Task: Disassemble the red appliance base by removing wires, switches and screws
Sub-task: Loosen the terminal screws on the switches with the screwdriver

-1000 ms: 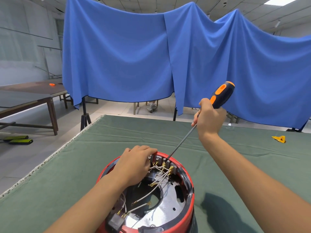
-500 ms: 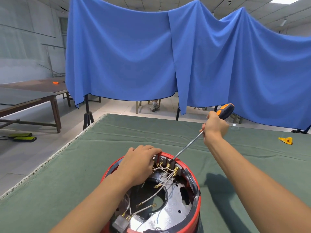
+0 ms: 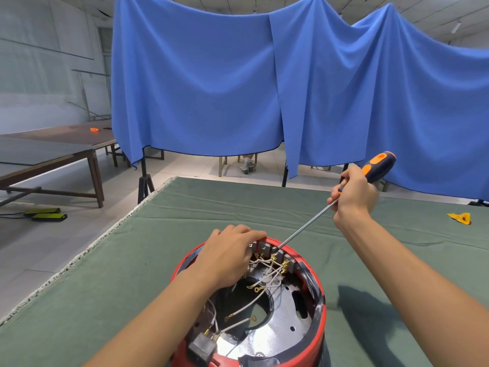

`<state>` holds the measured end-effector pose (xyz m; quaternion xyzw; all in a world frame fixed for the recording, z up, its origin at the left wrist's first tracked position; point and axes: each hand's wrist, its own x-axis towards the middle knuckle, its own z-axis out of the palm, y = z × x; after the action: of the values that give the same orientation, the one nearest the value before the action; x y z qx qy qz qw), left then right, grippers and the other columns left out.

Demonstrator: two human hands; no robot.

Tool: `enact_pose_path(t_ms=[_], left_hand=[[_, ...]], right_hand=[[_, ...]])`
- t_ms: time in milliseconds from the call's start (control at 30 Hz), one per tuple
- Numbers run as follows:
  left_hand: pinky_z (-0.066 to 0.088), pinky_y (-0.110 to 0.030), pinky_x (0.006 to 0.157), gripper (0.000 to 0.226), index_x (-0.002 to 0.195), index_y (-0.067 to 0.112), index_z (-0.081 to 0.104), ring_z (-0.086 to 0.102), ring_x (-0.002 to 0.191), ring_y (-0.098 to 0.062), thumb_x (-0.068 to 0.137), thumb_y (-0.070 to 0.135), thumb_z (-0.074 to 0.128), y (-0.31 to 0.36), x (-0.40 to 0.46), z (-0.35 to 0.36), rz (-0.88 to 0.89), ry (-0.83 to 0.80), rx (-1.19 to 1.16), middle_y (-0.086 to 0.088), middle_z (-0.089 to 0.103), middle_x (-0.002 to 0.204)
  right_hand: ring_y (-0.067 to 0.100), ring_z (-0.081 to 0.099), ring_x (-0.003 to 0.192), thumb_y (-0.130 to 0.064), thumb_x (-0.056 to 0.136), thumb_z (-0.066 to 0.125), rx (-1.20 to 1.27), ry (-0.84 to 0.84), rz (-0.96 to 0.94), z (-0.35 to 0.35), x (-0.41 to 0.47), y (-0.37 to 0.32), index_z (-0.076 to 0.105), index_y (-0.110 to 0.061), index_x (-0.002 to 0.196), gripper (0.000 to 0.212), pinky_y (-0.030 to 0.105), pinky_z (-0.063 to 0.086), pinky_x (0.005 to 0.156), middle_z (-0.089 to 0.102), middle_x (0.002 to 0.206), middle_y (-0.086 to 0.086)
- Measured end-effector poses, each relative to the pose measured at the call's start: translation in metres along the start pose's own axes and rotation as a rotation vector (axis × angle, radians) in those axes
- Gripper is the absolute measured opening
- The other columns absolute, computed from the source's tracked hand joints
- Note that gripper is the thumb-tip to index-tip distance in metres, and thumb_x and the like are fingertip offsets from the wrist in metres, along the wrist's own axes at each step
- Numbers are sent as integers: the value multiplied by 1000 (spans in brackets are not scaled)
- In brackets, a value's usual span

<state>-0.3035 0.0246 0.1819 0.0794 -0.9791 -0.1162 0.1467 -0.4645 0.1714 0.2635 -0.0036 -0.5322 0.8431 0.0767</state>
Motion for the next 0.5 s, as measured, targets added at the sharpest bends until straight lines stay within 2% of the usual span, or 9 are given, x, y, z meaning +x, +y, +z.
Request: enact_pose_path(t_ms=[167, 300, 400, 500], left_hand=[[30, -35, 95, 48, 141, 47, 32, 40, 120, -18, 99, 25, 27, 1, 3, -2, -53, -61, 22, 3, 47, 133], [33, -38, 96, 47, 139, 44, 38, 43, 120, -23, 96, 25, 37, 13, -1, -4, -115, -43, 82, -2, 47, 128], [39, -40, 92, 42, 132, 37, 51, 50, 115, -26, 93, 20, 44, 22, 1, -12, -223, -41, 83, -4, 49, 126], [39, -36, 81, 26, 114, 21, 59, 53, 106, -28, 93, 20, 43, 32, 4, -12, -244, 29, 125, -6, 55, 118]], right_hand=[[13, 35, 29, -13, 74, 53, 2, -63, -101, -2, -21, -15, 39, -13, 60, 20, 17, 33, 35, 32, 35, -6], [15, 38, 29, -14, 77, 54, -15, -98, -110, -2, -40, -24, 40, -13, 59, 22, 17, 34, 35, 37, 36, -1], [17, 43, 30, -17, 78, 54, -14, -116, -138, -4, -48, -33, 41, -13, 55, 26, 14, 31, 35, 44, 36, 2], [17, 47, 31, -17, 79, 52, -43, -143, -205, -8, -53, -42, 41, -12, 59, 23, 14, 28, 35, 49, 35, 2]])
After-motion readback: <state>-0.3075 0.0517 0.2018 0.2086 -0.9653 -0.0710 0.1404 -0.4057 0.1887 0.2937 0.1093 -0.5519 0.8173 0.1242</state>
